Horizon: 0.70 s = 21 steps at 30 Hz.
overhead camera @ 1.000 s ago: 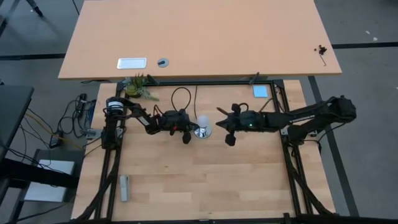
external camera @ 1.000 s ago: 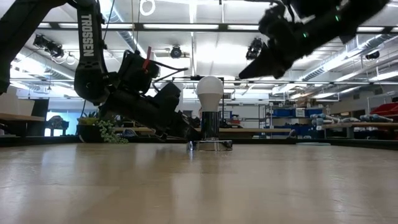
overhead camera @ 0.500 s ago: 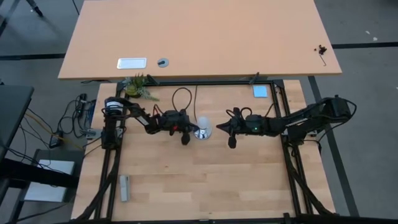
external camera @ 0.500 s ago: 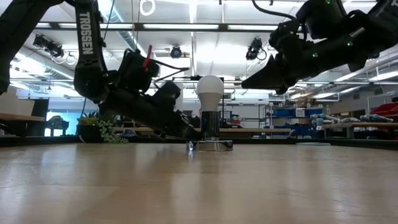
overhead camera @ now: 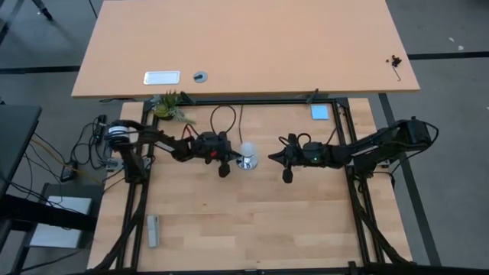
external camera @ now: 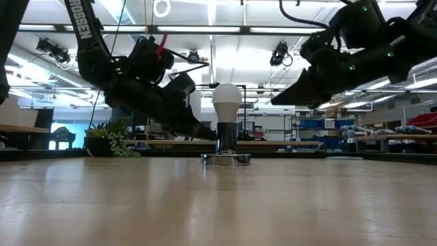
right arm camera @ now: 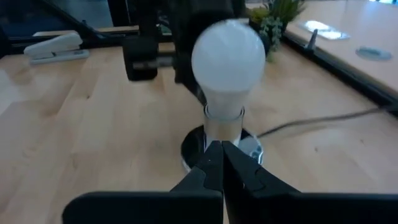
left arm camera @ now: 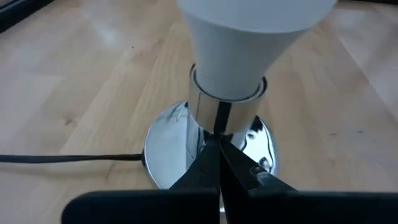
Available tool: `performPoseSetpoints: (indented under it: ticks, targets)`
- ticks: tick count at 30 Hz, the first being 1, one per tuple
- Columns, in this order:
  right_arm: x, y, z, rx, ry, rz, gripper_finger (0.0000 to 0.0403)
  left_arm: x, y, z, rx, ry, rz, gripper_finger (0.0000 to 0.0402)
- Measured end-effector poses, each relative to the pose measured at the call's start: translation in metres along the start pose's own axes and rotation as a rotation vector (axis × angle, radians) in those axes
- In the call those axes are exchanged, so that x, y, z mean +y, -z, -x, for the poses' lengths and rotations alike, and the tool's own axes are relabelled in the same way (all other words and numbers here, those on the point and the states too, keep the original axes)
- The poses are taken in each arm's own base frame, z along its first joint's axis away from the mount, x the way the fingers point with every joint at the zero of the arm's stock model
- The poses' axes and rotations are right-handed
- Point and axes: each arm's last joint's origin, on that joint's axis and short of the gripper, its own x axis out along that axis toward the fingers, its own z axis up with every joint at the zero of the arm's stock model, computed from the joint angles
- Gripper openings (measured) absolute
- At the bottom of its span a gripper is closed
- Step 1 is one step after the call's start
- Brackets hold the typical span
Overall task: Screw lightbulb
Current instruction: Remove the white lightbulb from the silver lamp
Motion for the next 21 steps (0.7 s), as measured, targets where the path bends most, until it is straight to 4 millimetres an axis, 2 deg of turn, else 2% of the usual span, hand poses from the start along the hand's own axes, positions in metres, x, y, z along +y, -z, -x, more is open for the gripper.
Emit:
performPoseSetpoints:
  ticks: [4,7,11,17,21]
  targets:
    - [-0.002,0.006,0.002,0.017,0.030,-0.057,0.0005,-0.002,-0.005,0.007,0.034,0.023,0.005,0.0000]
    - [-0.001,0.007,-0.004,0.010,0.032,-0.071,0.0005,-0.003,-0.006,0.012,0.051,0.036,0.008,0.0000]
    - [0.003,0.004,-0.025,-0.020,0.033,-0.058,0.0005,-0.004,-0.013,0.019,0.016,0.028,0.002,0.0000]
    - [0.001,-0.003,-0.063,0.012,0.077,-0.058,0.0005,-0.001,-0.026,0.025,-0.062,-0.082,-0.007,0.0000]
    - [0.002,-0.010,-0.076,0.008,0.080,-0.063,0.0005,-0.001,-0.029,0.025,-0.093,-0.086,-0.011,0.0000]
